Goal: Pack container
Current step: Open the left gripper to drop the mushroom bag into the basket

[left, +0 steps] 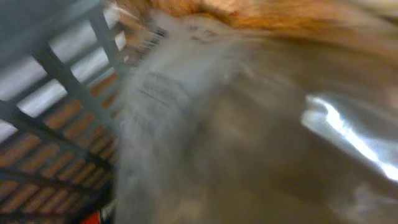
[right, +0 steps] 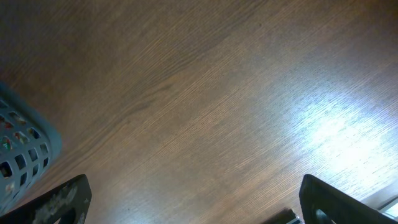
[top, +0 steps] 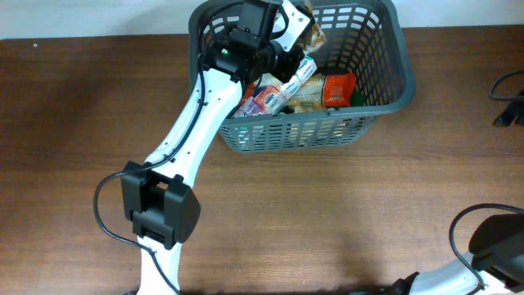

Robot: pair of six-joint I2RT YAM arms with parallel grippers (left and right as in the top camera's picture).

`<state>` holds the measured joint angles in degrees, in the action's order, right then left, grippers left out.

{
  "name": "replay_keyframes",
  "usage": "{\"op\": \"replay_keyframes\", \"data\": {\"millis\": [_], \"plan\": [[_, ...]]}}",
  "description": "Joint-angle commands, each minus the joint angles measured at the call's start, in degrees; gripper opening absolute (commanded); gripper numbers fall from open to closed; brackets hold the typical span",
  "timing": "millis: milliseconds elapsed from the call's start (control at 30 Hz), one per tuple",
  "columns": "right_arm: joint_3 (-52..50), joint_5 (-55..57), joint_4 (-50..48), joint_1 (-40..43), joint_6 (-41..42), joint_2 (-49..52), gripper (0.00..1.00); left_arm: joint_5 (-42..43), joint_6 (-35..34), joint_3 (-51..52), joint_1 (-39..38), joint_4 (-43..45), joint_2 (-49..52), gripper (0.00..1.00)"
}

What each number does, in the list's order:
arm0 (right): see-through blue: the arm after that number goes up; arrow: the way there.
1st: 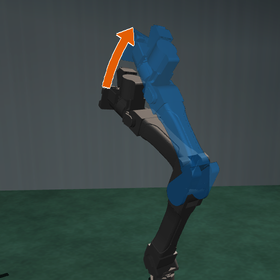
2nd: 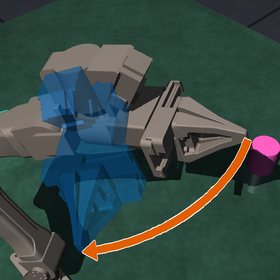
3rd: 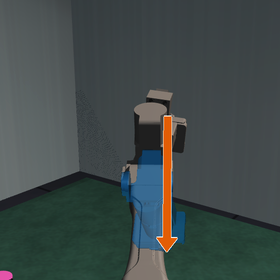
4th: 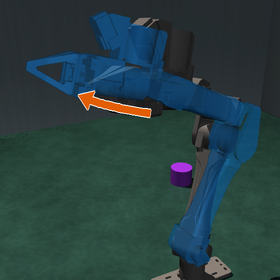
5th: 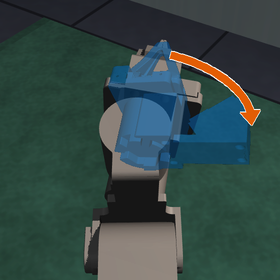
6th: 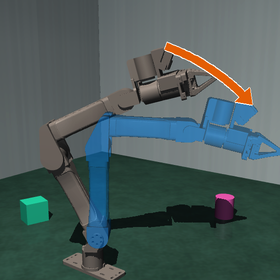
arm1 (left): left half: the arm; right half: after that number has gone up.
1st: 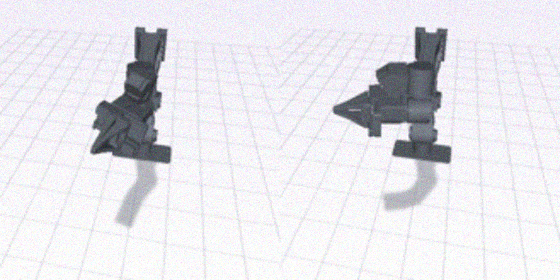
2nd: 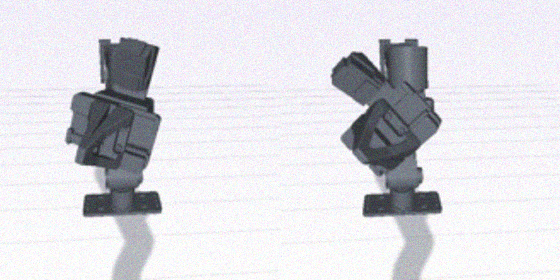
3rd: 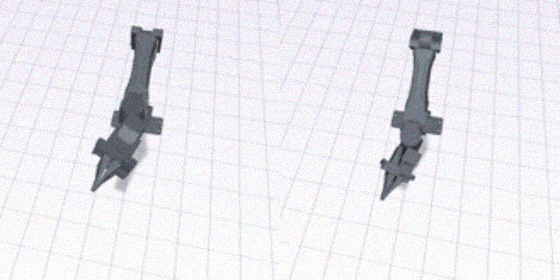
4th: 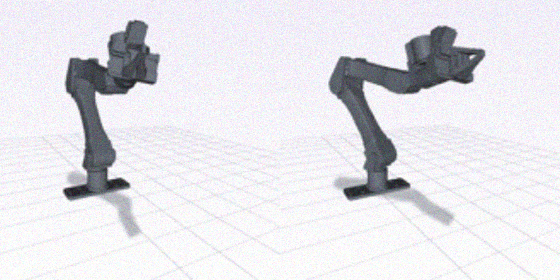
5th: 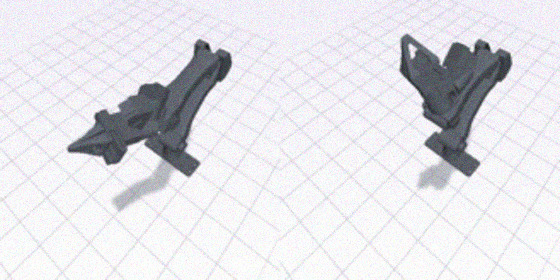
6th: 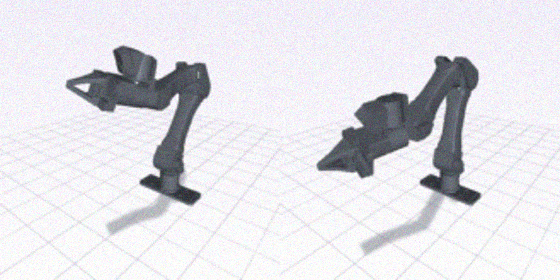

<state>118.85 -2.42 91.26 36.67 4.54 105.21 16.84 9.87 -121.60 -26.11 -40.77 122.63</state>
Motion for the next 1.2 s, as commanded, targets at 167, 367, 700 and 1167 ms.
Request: {"op": "replay_keyframes", "data": {"millis": [167,367,700,1167], "plan": [[-0.24,0.52,-0.04,0.11,0.44,0.04,0.99,-2.62,-0.13,-0.22,1.07,-0.76,0.02,0.66],[-0.24,0.52,-0.04,0.11,0.44,0.04,0.99,-2.75,-0.13,-0.98,2.73,-0.87,-3.23,0.79],[-0.24,0.52,-0.04,0.11,0.44,0.04,0.99,-2.8,-0.11,-5.81,7.85,-2.4,-20.98,0.99],[-0.24,0.52,-0.04,0.11,0.44,0.04,0.99,-6.16,0.07,-5.81,17.7,-30.75,-44.5,1.0]]}}
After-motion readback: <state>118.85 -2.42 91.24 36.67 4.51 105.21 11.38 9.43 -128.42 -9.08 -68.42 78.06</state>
